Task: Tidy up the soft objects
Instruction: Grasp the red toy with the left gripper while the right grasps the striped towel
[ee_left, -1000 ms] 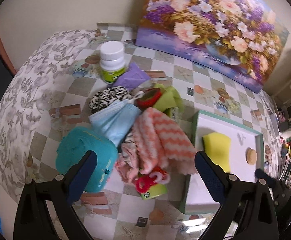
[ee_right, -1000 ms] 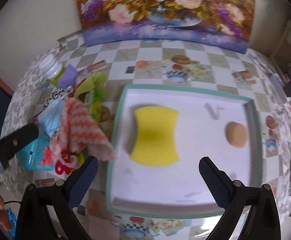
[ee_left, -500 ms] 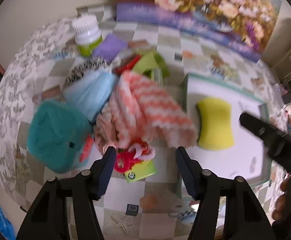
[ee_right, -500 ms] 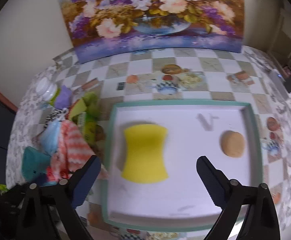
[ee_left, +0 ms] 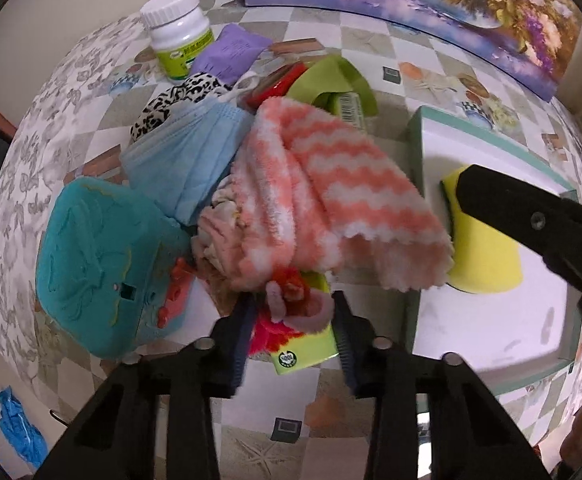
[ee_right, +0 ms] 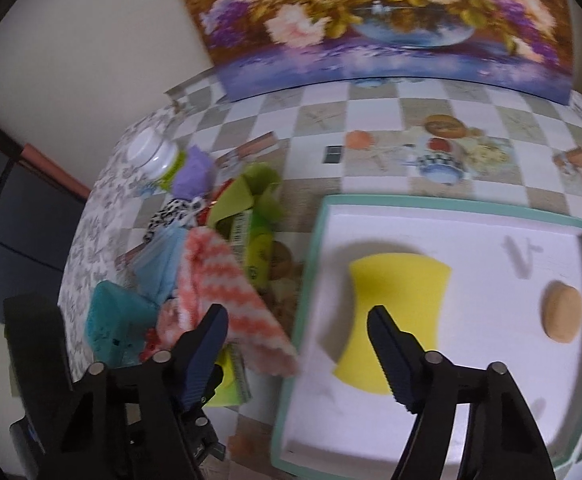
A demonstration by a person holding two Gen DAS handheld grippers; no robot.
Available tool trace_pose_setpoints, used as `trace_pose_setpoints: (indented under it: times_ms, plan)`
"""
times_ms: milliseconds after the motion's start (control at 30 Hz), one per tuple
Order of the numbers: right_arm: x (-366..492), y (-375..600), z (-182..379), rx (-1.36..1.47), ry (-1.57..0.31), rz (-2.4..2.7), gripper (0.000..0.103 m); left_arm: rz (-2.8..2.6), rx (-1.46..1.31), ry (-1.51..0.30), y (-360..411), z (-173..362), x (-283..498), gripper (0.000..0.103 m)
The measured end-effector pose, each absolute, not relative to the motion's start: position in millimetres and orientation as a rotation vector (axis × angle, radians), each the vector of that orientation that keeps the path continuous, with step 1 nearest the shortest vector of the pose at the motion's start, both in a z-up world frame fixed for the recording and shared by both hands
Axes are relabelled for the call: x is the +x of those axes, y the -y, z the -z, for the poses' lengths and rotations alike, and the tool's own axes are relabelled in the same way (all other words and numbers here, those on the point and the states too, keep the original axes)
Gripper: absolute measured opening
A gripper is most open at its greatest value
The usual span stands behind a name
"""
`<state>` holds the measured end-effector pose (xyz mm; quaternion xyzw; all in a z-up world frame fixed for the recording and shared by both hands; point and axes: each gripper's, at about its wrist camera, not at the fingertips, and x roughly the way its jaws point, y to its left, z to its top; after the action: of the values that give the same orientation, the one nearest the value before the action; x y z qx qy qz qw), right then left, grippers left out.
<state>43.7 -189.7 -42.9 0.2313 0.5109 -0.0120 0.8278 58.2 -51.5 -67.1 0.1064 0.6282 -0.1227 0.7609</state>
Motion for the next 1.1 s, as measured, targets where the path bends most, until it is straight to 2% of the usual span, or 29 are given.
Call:
trace_pose_setpoints:
  times_ms: [133,367,500,567,733,1100]
  plan:
    - [50,179,48,0.468,-1.098,-0.013,0.070,0.279,0.209,-1.355,50,65,60,0.034]
    - [57,171,57,0.456,-1.114,-0.050,0.057,0.293,0.175,-1.316,45,51,58,0.033]
    - [59,171,59,0.458,-1.114,-0.054,0.056,0.295,0.145,-1.286,40,40,60,0.033]
    - [59,171,59,0.465,-1.111,-0.061,0.050,0.294,0.129,-1.268,37,34,62,0.033]
    - [58,174,53,0.491,-1.085,-0.075,0.047,0.275,0.113,-1.226,31,22,68,0.033]
    - [57,180,50,0.480,-1.081,-0.046,0.046,0.259,0.052,-1.157,23,3,79,0.033]
